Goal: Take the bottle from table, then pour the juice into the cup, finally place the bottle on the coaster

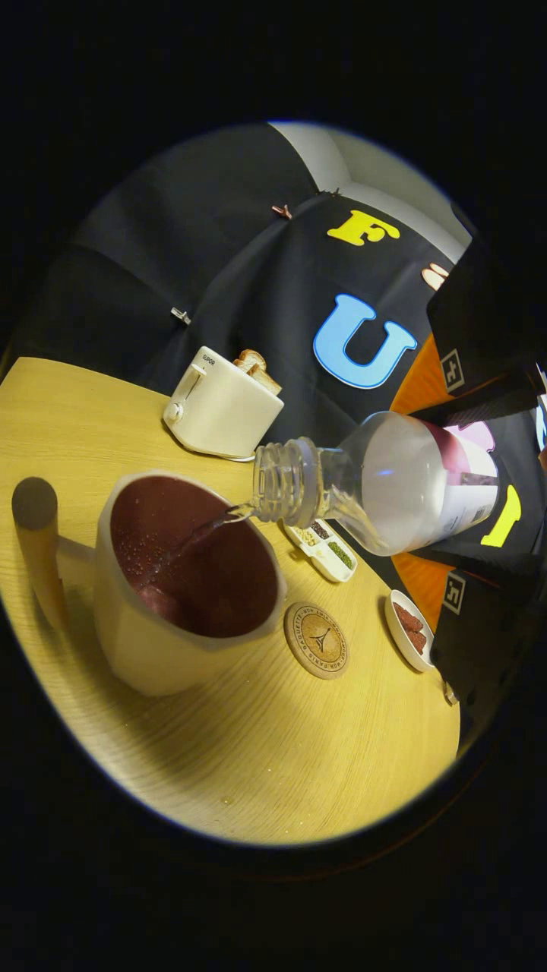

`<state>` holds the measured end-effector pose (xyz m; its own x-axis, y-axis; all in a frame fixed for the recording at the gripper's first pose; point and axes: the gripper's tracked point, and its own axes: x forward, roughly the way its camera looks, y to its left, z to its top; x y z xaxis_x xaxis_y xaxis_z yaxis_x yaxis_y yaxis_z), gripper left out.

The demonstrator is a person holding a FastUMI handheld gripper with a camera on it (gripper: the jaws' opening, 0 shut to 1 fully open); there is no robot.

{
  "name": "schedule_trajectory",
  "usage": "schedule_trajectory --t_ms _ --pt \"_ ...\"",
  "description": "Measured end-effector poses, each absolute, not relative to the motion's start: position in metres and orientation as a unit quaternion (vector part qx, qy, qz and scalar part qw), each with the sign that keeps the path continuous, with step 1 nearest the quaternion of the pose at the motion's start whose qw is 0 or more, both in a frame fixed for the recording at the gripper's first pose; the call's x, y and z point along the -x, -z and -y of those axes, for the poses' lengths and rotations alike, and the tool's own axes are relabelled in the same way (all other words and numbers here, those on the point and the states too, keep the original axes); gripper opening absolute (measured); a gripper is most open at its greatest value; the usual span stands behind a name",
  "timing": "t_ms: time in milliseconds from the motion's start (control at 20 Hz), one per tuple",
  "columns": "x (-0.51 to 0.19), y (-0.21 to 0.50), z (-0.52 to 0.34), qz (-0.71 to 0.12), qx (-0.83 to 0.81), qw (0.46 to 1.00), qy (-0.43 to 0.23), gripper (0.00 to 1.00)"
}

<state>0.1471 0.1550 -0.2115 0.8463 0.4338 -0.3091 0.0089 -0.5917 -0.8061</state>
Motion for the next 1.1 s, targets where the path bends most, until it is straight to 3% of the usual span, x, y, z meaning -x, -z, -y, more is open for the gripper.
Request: schedule_trajectory --t_ms 1100 --pt "-0.148 0.186 -0.153 0.155 0.883 0.383 -0.22 0.7"
